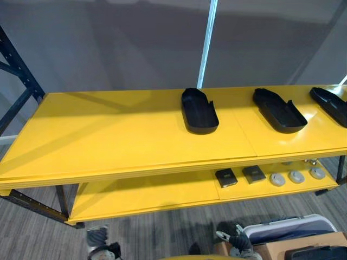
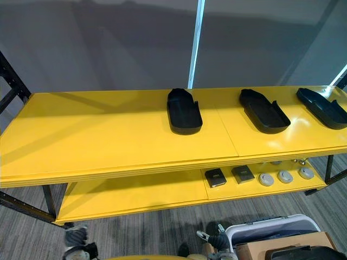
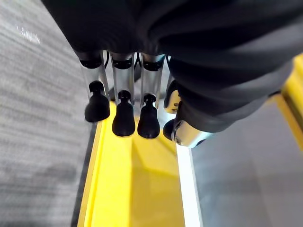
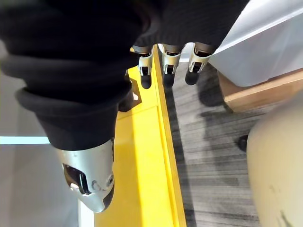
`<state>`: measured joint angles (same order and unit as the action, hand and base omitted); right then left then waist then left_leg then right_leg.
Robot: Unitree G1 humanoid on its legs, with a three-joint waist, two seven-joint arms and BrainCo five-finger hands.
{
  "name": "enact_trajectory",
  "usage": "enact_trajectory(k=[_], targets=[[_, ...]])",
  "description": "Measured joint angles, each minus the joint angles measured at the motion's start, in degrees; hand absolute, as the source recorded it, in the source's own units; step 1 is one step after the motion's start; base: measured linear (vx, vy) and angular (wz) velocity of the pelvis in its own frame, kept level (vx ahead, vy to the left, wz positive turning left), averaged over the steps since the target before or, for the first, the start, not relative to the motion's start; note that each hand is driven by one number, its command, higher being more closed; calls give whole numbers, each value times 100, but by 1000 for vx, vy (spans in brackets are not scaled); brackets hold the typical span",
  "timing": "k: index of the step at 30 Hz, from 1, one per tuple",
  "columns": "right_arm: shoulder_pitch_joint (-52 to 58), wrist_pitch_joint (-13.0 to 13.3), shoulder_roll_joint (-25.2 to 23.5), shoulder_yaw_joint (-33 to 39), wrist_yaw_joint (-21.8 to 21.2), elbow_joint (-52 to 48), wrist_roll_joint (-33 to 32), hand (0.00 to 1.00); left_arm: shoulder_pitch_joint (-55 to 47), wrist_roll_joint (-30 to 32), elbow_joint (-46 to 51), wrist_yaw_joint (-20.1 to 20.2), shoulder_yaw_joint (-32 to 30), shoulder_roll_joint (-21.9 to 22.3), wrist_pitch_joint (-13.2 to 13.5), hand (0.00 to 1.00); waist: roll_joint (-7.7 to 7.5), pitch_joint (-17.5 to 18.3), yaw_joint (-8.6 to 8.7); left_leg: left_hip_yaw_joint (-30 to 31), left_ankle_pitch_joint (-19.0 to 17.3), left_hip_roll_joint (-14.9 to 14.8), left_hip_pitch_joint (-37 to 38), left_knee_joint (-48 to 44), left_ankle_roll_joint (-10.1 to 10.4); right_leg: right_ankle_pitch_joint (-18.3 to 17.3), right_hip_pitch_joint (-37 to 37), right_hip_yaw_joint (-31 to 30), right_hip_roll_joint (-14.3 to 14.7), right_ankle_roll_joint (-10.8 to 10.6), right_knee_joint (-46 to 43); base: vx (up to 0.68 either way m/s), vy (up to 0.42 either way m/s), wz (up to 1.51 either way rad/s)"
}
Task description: Walk over and take plastic housings, then place them on the shelf
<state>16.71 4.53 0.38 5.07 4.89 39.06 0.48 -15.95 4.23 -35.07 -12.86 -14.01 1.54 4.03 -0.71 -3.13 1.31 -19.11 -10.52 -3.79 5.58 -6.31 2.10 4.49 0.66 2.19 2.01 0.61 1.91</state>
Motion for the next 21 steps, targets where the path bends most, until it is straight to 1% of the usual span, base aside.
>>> enact_trajectory(k=[3, 7, 8, 9, 10, 14, 15, 16, 17, 18, 19, 20, 21], targets=[[-43, 1, 20, 147, 20, 35, -4, 0, 134, -16, -324, 128, 292, 0, 51, 0, 15, 2, 0, -60, 5, -34, -22, 37, -1, -1, 67, -51, 41, 12, 1, 0, -48, -9], [-196, 8, 33, 241, 45, 181, -7, 0, 197, 6, -490, 159, 573, -9, 94, 0, 140, -22, 69, -84, 33, -30, 40, 119, -15, -1, 61, -107, 58, 11, 8, 0, -16, -9], [-275, 9, 4, 336, 50, 288, -3, 0, 256, 109, -560, 164, 775, -187, 94, 0, 136, -53, 84, -135, 26, -33, 118, 135, 16, -3, 0, -174, 80, 11, 29, -15, -10, -17], [-279, 9, 4, 336, 61, 288, -3, 0, 261, 117, -609, 164, 795, -202, 96, 0, 125, -67, 86, -148, 20, -32, 131, 130, 25, -3, -11, -195, 82, 11, 29, -87, -36, -36], [-307, 9, 12, 343, 136, 287, 0, 0, 244, 120, -629, 161, 941, -252, 96, 0, 134, -132, 80, -210, -194, -120, 43, -243, 57, -1, -26, -376, 155, 14, 15, -91, -35, -36], [-386, 9, 20, 340, 144, 271, 0, 0, 344, 121, -626, 161, 936, -228, 97, 0, 172, -203, 94, -235, -303, -166, -28, -434, 87, 0, 11, -485, 198, 15, 0, -36, -14, -17], [-408, 4, 15, 333, 145, 248, 0, 0, 380, 120, -618, 162, 928, -230, 97, 0, 147, -205, 110, -184, -296, -104, -57, -575, 77, 6, 115, -557, 198, 22, -38, -31, 17, -54], [-515, -15, -13, 242, 137, 104, 7, 0, 440, 103, -552, 134, 864, -219, 92, 0, 75, -261, 115, 11, -308, -133, -352, -1180, 29, 0, 490, -750, 234, -8, -459, -78, 13, -147], [-611, 49, -2, 101, 141, -110, 28, 0, 443, 91, -552, 90, 786, -198, 96, 0, 39, -279, 76, 132, -391, -98, -545, -1490, -51, 5, 866, -1305, 372, -36, -994, -95, 9, -231], [-806, 89, -36, 47, 155, -158, 109, 0, 419, 129, -533, 30, 779, -252, 113, 0, -79, -369, 23, 30, -501, -37, -477, -1400, -135, 28, 981, -1729, 473, -204, -1174, -153, 4, -239], [-942, 48, -68, 65, 161, -165, 156, 0, 453, 160, -520, 17, 802, -286, 131, 0, -105, -441, 35, -132, -501, -29, -385, -1334, -167, 94, 985, -1841, 522, -290, -1164, -225, 0, -215], [-1108, 15, -75, 89, 215, -206, 206, 0, 612, 231, -513, 20, 945, -367, 153, 0, -4, -603, 135, -224, -471, -149, -290, -1216, -223, 396, 929, -1642, 622, -499, -947, -290, -44, -175], [-1163, 23, -36, 116, 262, -203, 239, 0, 817, 329, -477, 42, 1001, -377, 217, 0, -35, -687, 140, -464, -500, -189, -173, -963, -270, 53, 1126, -856, 508, -333, -1404, -266, -57, -141]])
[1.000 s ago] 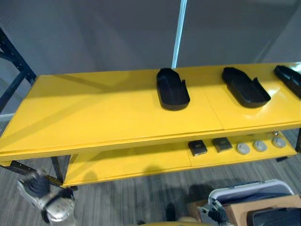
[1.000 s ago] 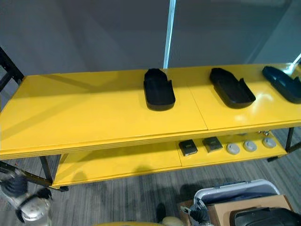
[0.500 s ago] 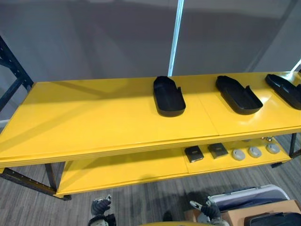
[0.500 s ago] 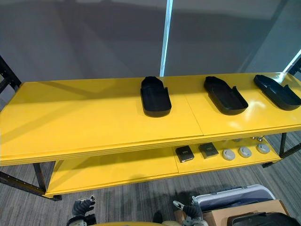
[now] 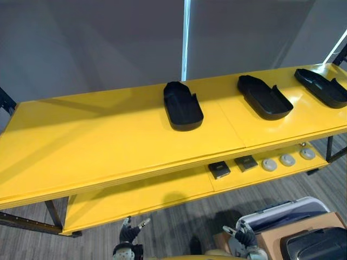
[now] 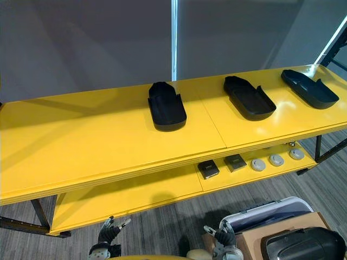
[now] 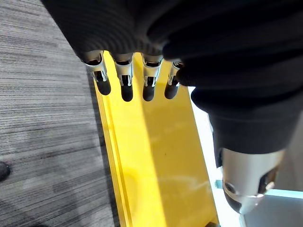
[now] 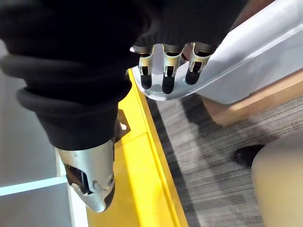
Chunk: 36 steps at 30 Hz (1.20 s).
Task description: Walk over and take plastic housings, then place them on the shelf
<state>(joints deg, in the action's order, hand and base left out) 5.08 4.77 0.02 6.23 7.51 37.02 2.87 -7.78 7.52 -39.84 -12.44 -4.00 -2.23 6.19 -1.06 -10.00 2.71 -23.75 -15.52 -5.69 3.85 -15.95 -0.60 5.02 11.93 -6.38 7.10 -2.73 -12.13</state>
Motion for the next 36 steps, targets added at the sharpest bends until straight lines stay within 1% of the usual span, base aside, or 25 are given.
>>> enact_trajectory(k=[1, 2, 3, 4, 6, 7, 8, 10, 12, 13, 16, 17, 20, 21, 23, 24, 25, 26, 27, 30, 32, 33, 34, 35, 36], targets=[[21, -37, 1, -4, -4, 40, 1, 0, 89, 1, -9, -7, -6, 7, 20, 0, -62, -39, -16, -116, 26, -2, -3, -18, -25, -411, 134, 458, -136, 240, -643, -184, -47, -93], [135, -71, 2, -4, 0, 47, 1, 0, 156, 1, -22, -6, 11, 36, 24, 0, -68, -38, -42, -243, 62, -62, -5, -10, -43, -905, 184, 906, -321, 351, -1479, -170, -5, -72], [275, -67, 20, -4, -1, 95, 1, 0, 191, 2, -23, 1, 84, 62, 24, 0, -50, -31, -27, -344, 109, -136, -13, -9, -47, -1299, 39, 1194, -543, 243, -2182, -225, -17, -66], [351, -70, 46, -3, -1, 266, 0, 0, 194, 3, -47, 8, 188, 59, 24, 0, -71, -12, -5, -397, 198, -160, -55, 28, -60, -1551, -283, 1260, -745, 16, -2387, -177, -18, -46], [355, -83, 58, -6, -2, 593, 0, 0, 188, 4, -79, 49, 229, 60, 17, 0, -164, 105, 1, -623, 326, -170, -194, 48, -43, -1767, -748, 1265, -1060, -113, -2200, -116, -100, -53], [292, -89, 59, -24, 0, 718, 0, 0, 186, 2, -80, 75, 209, 46, 0, 0, -210, 180, -58, -772, 346, -227, -361, -107, -31, -1783, -946, 1288, -1228, -115, -1801, -187, -220, -109], [139, -93, 74, -59, -2, 803, 3, 0, 223, 2, -113, 88, 184, -74, -36, 0, -290, 244, -105, -923, 401, -303, -567, -232, 41, -1778, -1058, 1271, -1124, -137, -992, -136, -146, -115], [-113, -85, 187, -65, 7, 889, 5, 0, 215, -3, -149, 89, 181, -115, -82, 0, -220, 244, -190, -1030, 523, -403, -631, -158, 174, -1565, -1313, 1059, -925, 144, 109, -183, -210, -138], [-131, -84, 364, -57, 13, 888, 6, 0, 217, -13, -240, 91, 234, -35, -79, 0, -63, 269, -150, -1136, 630, -519, -527, -83, 244, -1288, -1416, 812, -777, 201, 432, -170, -176, -88], [-114, -84, 394, -57, 13, 888, 6, 0, 214, -13, -240, 91, 238, 3, -72, 0, -38, 284, -161, -1135, 653, -527, -434, -8, 282, -1246, -1450, 715, -737, 242, 484, -169, -144, -82], [39, -84, 483, -41, 13, 888, 18, 0, 106, -11, -311, 110, 294, 44, -73, 0, 14, 344, -119, -1264, 795, -486, -122, 379, 447, -1088, -1454, 304, -607, 293, 602, -141, -95, -68], [139, -86, 491, -26, 13, 888, 27, 0, 63, -10, -356, 116, 348, 34, -73, 0, -29, 359, -84, -1263, 843, -425, -80, 516, 427, -1070, -1401, 171, -584, 272, 624, -133, -61, -56], [321, -90, 471, 11, 2, 888, 64, 0, -31, -1, -529, 119, 369, 35, -86, 0, 11, 365, -46, -1613, 887, -433, 90, 752, 440, -1021, -1279, -156, -531, 197, 627, -100, -29, -62], [333, -94, 453, 12, 1, 891, 64, 0, -42, -1, -544, 119, 372, 36, -89, 0, 33, 367, -53, -1761, 898, -466, 130, 782, 427, -1106, -1237, -59, -557, 283, 626, -101, -5, -91], [322, -95, 370, 86, 9, 890, 62, 0, -79, -1, -549, 119, 394, 36, -92, 0, 69, 335, -52, -2213, 925, -524, 235, 819, 470, -1121, -1129, 974, -869, 321, 534, -80, 23, -88], [298, -96, 333, 78, 6, 890, 63, 0, -93, -4, -549, 120, 392, 7, -92, 0, 115, 308, -64, -2428, 936, -523, 321, 860, 483, -1117, -1031, 1825, -1201, 324, 332, -34, 67, -87], [275, -95, 295, 75, 7, 888, 62, 0, -87, -4, -549, 120, 404, -47, -91, 0, 49, 341, -26, -2484, 954, -512, 347, 837, 500, -1086, -1009, 2433, -1434, 324, 178, 17, 55, -74], [298, -87, 254, 64, 11, 883, 62, 0, -15, -2, -564, 121, 452, -137, -91, 0, 103, 315, 62, -2500, 962, -522, 348, 775, 507, -1021, -1008, 2684, -1503, 180, 135, 65, -18, -33], [332, -86, 265, 68, 8, 886, 62, 0, 66, 0, -572, 126, 448, -163, -87, 0, 95, 313, 119, -2499, 959, -606, 343, 639, 508, -1005, -1058, 2653, -1425, 133, 189, 75, -69, -17], [336, -82, 267, 68, 12, 882, 44, 0, 169, 0, -573, 128, 440, -221, -86, 0, 174, 247, 117, -2485, 815, -1042, 250, -118, 484, -1032, -1083, 2466, -1273, 178, 186, 46, -87, -43], [314, -78, 281, 70, 35, 787, -12, 0, 136, -4, -573, 128, 435, -220, -90, 0, 271, 152, 94, -2241, 781, -1507, 135, -1058, 476, -1122, -1154, 2129, -1118, 304, 69, 92, -108, -69], [325, -78, 286, 70, 51, 719, -16, 0, 117, -4, -571, 127, 433, -205, -89, 0, 297, 122, 101, -2001, 800, -1608, 53, -1359, 445, -1157, -1175, 2034, -1070, 344, 26, 82, -62, -72], [303, -64, 284, 63, 118, 651, -38, 0, 68, -8, -574, 127, 433, -136, -89, 0, 265, 45, 73, -1153, 607, -1512, -188, -1562, 418, -1210, -1184, 1818, -1046, 392, -62, 44, 10, -98], [242, -60, 331, 75, 135, 649, -62, 0, 36, -13, -575, 128, 439, -53, -86, 0, 301, 13, 17, -282, 403, -1203, -305, -1444, 501, -1281, -1171, 1555, -1045, 404, -104, 24, 35, -105], [217, -60, 362, 77, 151, 649, -67, 0, 28, -14, -575, 128, 442, -22, -87, 0, 310, 8, 2, 87, 353, -1030, -371, -1370, 496, -1342, -1171, 1440, -1040, 440, -126, 45, 65, -100]])
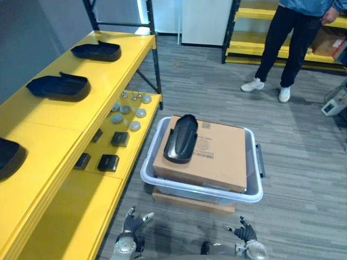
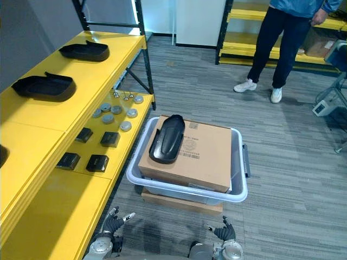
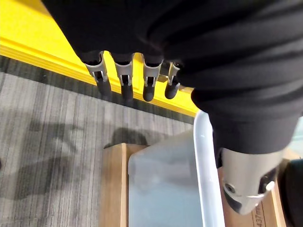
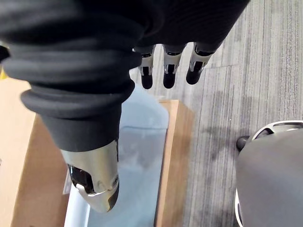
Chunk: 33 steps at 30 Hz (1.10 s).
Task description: Walk over and take plastic housings, then place them on the shelf
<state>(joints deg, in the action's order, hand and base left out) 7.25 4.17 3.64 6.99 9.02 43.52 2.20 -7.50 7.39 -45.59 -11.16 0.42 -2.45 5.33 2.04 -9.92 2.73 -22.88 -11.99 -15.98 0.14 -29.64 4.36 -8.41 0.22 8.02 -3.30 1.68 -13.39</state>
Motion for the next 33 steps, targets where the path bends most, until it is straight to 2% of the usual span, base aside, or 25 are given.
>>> enact_trajectory(k=[2, 3, 4, 5, 7, 9, 12, 15, 18, 21, 25, 29, 31, 33], targets=[[45, 4, 65, -2, 87, -3, -5, 0, -25, -3, 3, -9, 14, 20, 10, 0, 6, 2, -27, 1128, -40, 483, -158, 670, 80, -96, 40, -258, 21, -88, -103, 32, 85, -70], [70, 7, 70, -5, 89, -1, -9, 0, -25, -8, 4, -11, 16, 16, 11, 0, 13, 0, -34, 1242, -3, 515, -190, 861, 110, -157, 71, -323, 46, -147, -164, 35, 136, -52], [114, 20, 79, -3, 90, -13, -40, 0, -26, -10, 0, -14, 35, 13, 8, 0, 69, -11, -20, 1272, 111, 509, -230, 1153, 214, -241, 123, -383, 105, -220, -287, 80, 181, -40], [177, 23, 86, 14, 94, 10, -73, 0, -10, -13, -27, -18, 118, -30, 5, 0, 51, -21, -25, 1249, 216, 540, -212, 1160, 110, -302, 127, -474, 79, -355, -400, 108, 196, -30], [271, 41, 6, 21, 93, -8, -159, 0, -2, -15, -71, -19, 172, -74, 6, 0, -100, 31, -18, 1154, 215, 743, -113, 1422, 52, -272, 126, -496, -93, -439, -304, 151, 181, -10], [294, 43, -60, 51, 93, -20, -182, 0, 3, -16, -119, -19, 179, -75, -2, 0, -189, 93, -18, 1074, 323, 937, -87, 1681, -78, -196, 154, -502, -257, -546, -129, 175, 164, 3], [351, 53, -92, 206, 93, -290, -248, 0, -49, -61, -117, -31, 171, -124, -4, 0, -148, 115, -22, 996, 400, 1190, 171, 2008, -173, -55, -165, -506, -419, -719, 252, 205, 149, -1], [391, 102, -100, 268, 96, -615, -354, 0, -52, -108, -112, -48, 162, -240, -3, 0, -152, 120, -33, 976, 400, 1261, 400, 2128, -174, -16, -413, -490, -480, -758, 430, 160, 100, 0], [504, 157, -110, 599, 124, -1381, -384, 0, -60, -190, -105, -59, 110, -293, -2, 0, -153, 150, -38, 975, 400, 1253, 468, 2177, -174, 107, -517, -477, -469, -737, 568, 119, 45, 0], [857, 204, -102, 966, 296, -2527, -371, 0, -192, -222, -96, -85, 67, -278, -2, 0, -192, 174, -32, 979, 400, 1241, 574, 2204, -174, 136, -628, -472, -477, -711, 587, 102, 28, 0], [1173, 218, -50, 1324, 369, -3839, -185, 0, -495, -222, -95, -134, -121, -304, 0, 0, -309, 414, -9, 1008, 435, 1206, 668, 2274, -143, 211, -722, -381, -456, -691, 671, 80, 0, -1], [1040, 388, 161, 1130, 339, -4709, -26, 0, -489, -209, -98, -129, -115, -289, 17, 0, -331, 419, -14, 1042, 582, 1207, 659, 2304, -171, 400, -726, -323, -457, -673, 696, 13, 1, 4], [776, 497, 276, 789, 317, -4956, 34, 0, -488, -205, -97, -127, -114, -298, 38, 0, -346, 416, -29, 1154, 764, 1225, 660, 2374, -173, 589, -772, -266, -462, -699, 776, -16, 3, 17], [377, 589, 404, 322, 295, -4923, 76, 0, -483, -204, -94, -121, -110, -326, 84, 0, -390, 410, -60, 1233, 802, 1237, 640, 2388, -161, 609, -808, -103, -475, -702, 777, -26, -19, 32]])
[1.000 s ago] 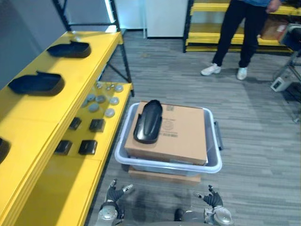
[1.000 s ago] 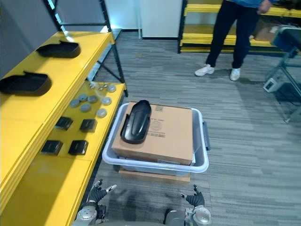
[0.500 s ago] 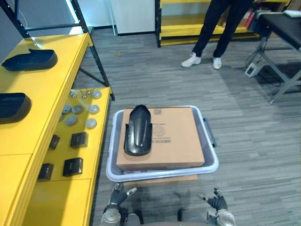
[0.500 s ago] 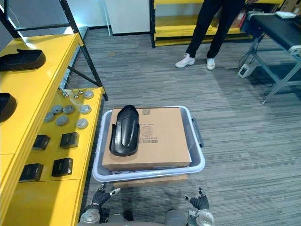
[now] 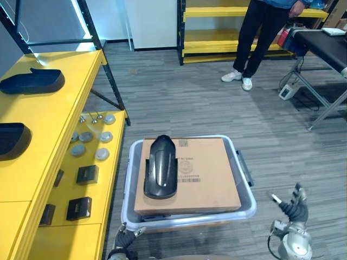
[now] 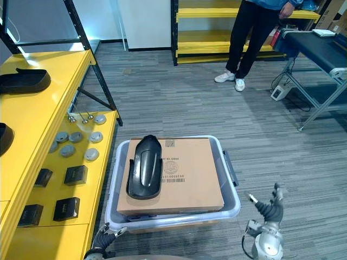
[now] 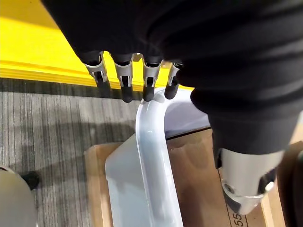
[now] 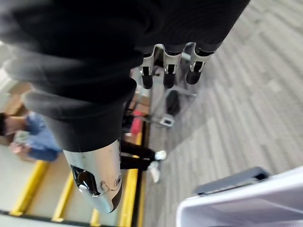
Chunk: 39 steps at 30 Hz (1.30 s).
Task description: Walk over and take plastic housings, then place them on the shelf
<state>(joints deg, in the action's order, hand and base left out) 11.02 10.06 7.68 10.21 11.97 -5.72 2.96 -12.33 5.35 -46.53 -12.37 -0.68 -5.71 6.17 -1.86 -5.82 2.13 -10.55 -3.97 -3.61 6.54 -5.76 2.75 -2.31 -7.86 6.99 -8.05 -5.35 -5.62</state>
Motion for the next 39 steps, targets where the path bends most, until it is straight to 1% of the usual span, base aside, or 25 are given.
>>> enact_trajectory(k=[2, 4, 6, 8, 9, 10, 12, 13, 15, 17, 18, 19, 20, 21, 23, 24, 25, 26, 27, 29, 32, 34, 36, 37, 39], targets=[[-491, 34, 21, -373, -55, 221, 104, 0, 12, 9, 1, 7, 3, -22, 7, 0, -19, -5, -13, 134, 22, 7, -79, 9, 12, 1, 11, 106, 0, 1, 1, -40, -21, 34], [-1033, 15, 22, -696, -90, 796, 268, 0, 30, 12, 20, 8, 14, -24, 55, 0, -33, -9, -96, 271, 108, 35, -106, 108, -17, 3, 11, 188, -7, 4, 1, -63, -23, 36], [-1361, -80, 13, -880, -91, 1286, 440, 0, 79, 12, 35, 8, 35, -24, 58, 0, -42, -16, -178, 350, 196, 52, -148, 202, -7, 5, 19, 338, -15, 6, 2, -67, -23, 39], [-1800, -243, -44, -1064, -86, 2007, 565, 0, 128, 11, 60, 3, 53, -21, 61, 0, -38, -39, -321, 532, 308, 68, -205, 297, -14, 14, 26, 425, -12, 20, 5, -72, -21, 38], [-1865, -271, -61, -1079, -86, 2090, 578, 0, 126, 10, 68, 1, 52, -22, 60, 0, -41, -46, -323, 557, 330, 73, -207, 318, -14, 16, 25, 435, -13, 23, 7, -83, -18, 36], [-2173, -423, -147, -1092, -59, 2506, 682, 0, 123, 9, 109, -2, 55, -19, 61, 0, -25, -98, -327, 624, 435, 79, -242, 406, -6, 55, 30, 549, -8, 58, 19, -103, -18, 36], [-2535, -540, -232, -1096, 34, 2901, 719, 0, 131, 8, 184, -7, 54, -19, 63, 0, -12, -198, -356, 692, 567, 90, -292, 511, -10, 89, 83, 620, -6, 54, 29, -137, -17, 27], [-2731, -626, -291, -1096, 67, 3095, 787, 0, 136, 10, 204, -6, 58, -17, 63, 0, 1, -211, -415, 742, 634, 101, -376, 590, -31, 89, 173, 664, -7, 54, 50, -171, -15, 11], [-3013, -716, -319, -1096, 139, 3412, 910, 0, 198, 9, 217, -9, 62, -3, 62, 0, 34, -315, -474, 802, 638, 112, -480, 597, -33, 88, 226, 716, -6, 53, 109, -152, -10, 14], [-3364, -894, -442, -1070, 311, 3845, 1045, 0, 223, 8, 239, -25, 65, 23, 63, 0, 128, -440, -482, 934, 639, 115, -516, 727, -35, 67, 242, 822, 9, 41, 166, -179, -2, 23], [-3437, -934, -465, -1064, 343, 3929, 1101, 0, 223, 7, 248, -32, 70, 26, 63, 0, 139, -447, -492, 960, 639, 121, -527, 799, -36, 31, 263, 866, 8, 41, 188, -185, -1, 18], [-3559, -945, -521, -1055, 412, 4062, 1132, 0, 232, 5, 282, -35, 83, 22, 63, 0, 109, -464, -534, 991, 701, 175, -596, 898, -113, -66, 353, 912, -14, 16, 186, -164, -14, 10], [-3694, -1011, -563, -1024, 467, 4163, 1159, 0, 271, -4, 328, -44, 107, 24, 63, 0, 88, -534, -614, 1005, 807, 223, -670, 967, -102, -126, 443, 943, -45, 10, 189, -230, -16, 18], [-3847, -1068, -585, -965, 509, 4312, 1196, 0, 309, -8, 352, -53, 108, 38, 64, 0, 140, -621, -629, 1059, 866, 225, -756, 985, -107, -122, 508, 1025, -68, 6, 157, -290, 1, 40], [-4172, -1195, -695, -698, 673, 4778, 1245, 0, 335, -30, 418, -104, 122, 66, 66, 0, 225, -712, -649, 1221, 945, 219, -1030, 992, -30, -150, 703, 1234, -93, 31, 46, -240, 22, 57], [-4242, -1237, -726, -615, 692, 4866, 1246, 0, 338, -35, 442, -141, 122, 69, 67, 0, 234, -727, -665, 1221, 947, 213, -1075, 1002, -26, -172, 753, 1267, -101, 1, 16, -155, 10, 37], [-4417, -1315, -736, -539, 742, 5078, 1250, 0, 394, -69, 444, -183, 116, 64, 78, 0, 241, -805, -765, 1229, 962, 196, -1117, 1034, -4, -178, 835, 1294, -119, 9, -86, -136, 3, 23], [-4601, -1368, -737, -457, 814, 5329, 1327, 0, 454, -75, 415, -225, 119, 45, 62, 0, 238, -836, -811, 1282, 987, 191, -1217, 1046, 33, -178, 942, 1332, -125, 10, -148, -120, -4, 23], [-4701, -1394, -740, -379, 848, 5466, 1350, 0, 462, -77, 419, -249, 116, 43, 62, 0, 238, -851, -822, 1327, 994, 194, -1279, 1049, 43, -178, 1000, 1354, -128, 11, -173, -98, -13, 22], [-4950, -1452, -713, -8, 1027, 5830, 1363, 0, 499, -80, 418, -291, 119, 41, 65, 0, 244, -881, -919, 1389, 1032, 198, -1426, 1089, 98, -177, 1175, 1407, -154, 11, -266, -40, -15, 17], [-5156, -1560, -647, 292, 1199, 6131, 1358, 0, 526, -84, 364, -356, 131, -31, 63, 0, 228, -964, -924, 1452, 1102, 204, -1496, 1085, 124, -218, 1231, 1486, -179, 32, -370, 20, -25, 14], [-5186, -1575, -609, 350, 1291, 6163, 1343, 0, 549, -129, 312, -426, 146, -39, 62, 0, 228, -965, -926, 1463, 1207, 203, -1541, 1077, 71, -252, 1302, 1496, -194, 37, -471, 50, -30, 5], [-5241, -1652, -563, 383, 1317, 6292, 1333, 0, 646, -133, 215, -435, 252, -81, 59, 0, 227, -967, -933, 1480, 1265, 202, -1616, 1073, 95, -293, 1385, 1512, -199, 37, -557, 108, -63, 5], [-5248, -1628, -584, 454, 1366, 6314, 1338, 0, 691, -133, 191, -436, 291, -83, 57, 0, 223, -971, -934, 1479, 1318, 199, -1639, 1075, 34, -335, 1424, 1514, -204, 37, -614, 124, -74, 9], [-5371, -1664, -607, 510, 1423, 6386, 1325, 0, 755, -143, 191, -439, 357, -72, 58, 0, 199, -990, -930, 1477, 1342, 203, -1633, 1052, 5, -394, 1423, 1526, -217, 52, -660, 96, -59, 4]])
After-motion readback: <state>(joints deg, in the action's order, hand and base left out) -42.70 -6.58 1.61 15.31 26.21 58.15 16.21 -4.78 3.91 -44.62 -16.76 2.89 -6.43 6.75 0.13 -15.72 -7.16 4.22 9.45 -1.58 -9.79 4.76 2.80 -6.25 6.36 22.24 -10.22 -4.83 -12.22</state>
